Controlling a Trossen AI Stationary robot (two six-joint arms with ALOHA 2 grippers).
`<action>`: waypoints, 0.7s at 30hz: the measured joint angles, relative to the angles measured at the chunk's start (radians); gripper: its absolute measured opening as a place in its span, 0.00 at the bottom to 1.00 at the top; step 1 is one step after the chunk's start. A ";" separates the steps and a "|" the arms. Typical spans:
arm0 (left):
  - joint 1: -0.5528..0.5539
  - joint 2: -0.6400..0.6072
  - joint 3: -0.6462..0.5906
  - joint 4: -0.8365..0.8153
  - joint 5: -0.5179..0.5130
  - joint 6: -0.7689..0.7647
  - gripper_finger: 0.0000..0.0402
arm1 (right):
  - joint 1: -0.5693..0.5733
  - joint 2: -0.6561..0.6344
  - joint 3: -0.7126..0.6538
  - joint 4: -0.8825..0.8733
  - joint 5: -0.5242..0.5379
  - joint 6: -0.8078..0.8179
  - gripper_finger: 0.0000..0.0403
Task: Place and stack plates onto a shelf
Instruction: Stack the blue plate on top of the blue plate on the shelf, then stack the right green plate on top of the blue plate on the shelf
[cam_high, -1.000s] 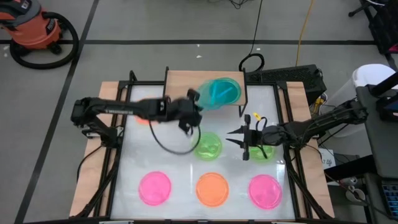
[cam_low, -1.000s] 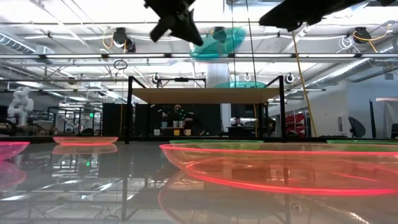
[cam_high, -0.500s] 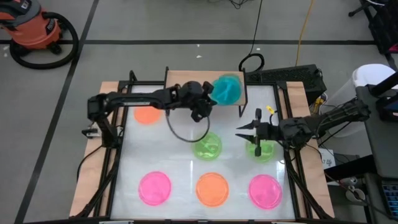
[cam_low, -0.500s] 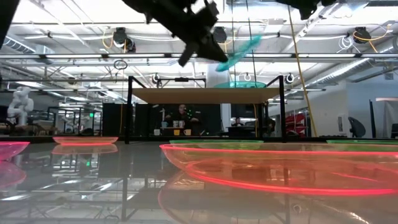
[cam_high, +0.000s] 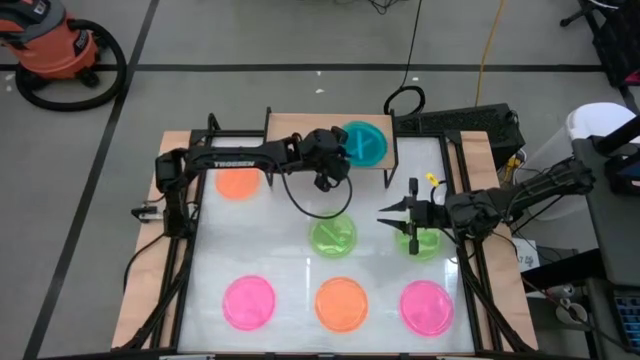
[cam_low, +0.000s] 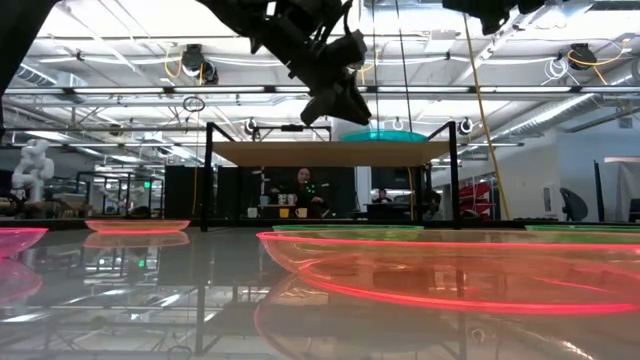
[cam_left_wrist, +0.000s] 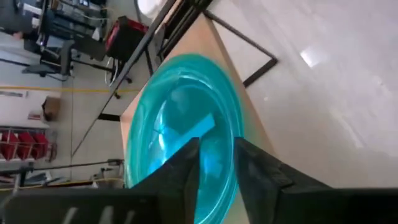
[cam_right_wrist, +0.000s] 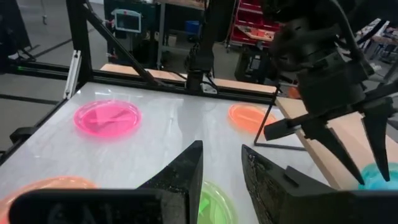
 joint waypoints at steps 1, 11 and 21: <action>-0.001 -0.002 0.000 -0.001 -0.016 -0.003 0.30 | 0.000 0.000 0.000 0.000 0.000 0.000 0.23; -0.141 -0.239 -0.003 -0.139 -0.186 -0.406 0.35 | 0.000 0.015 0.000 -0.160 0.089 0.091 0.23; -0.344 -0.676 -0.570 0.391 -0.160 -0.554 0.29 | 0.020 0.154 0.018 -0.219 0.049 0.268 0.23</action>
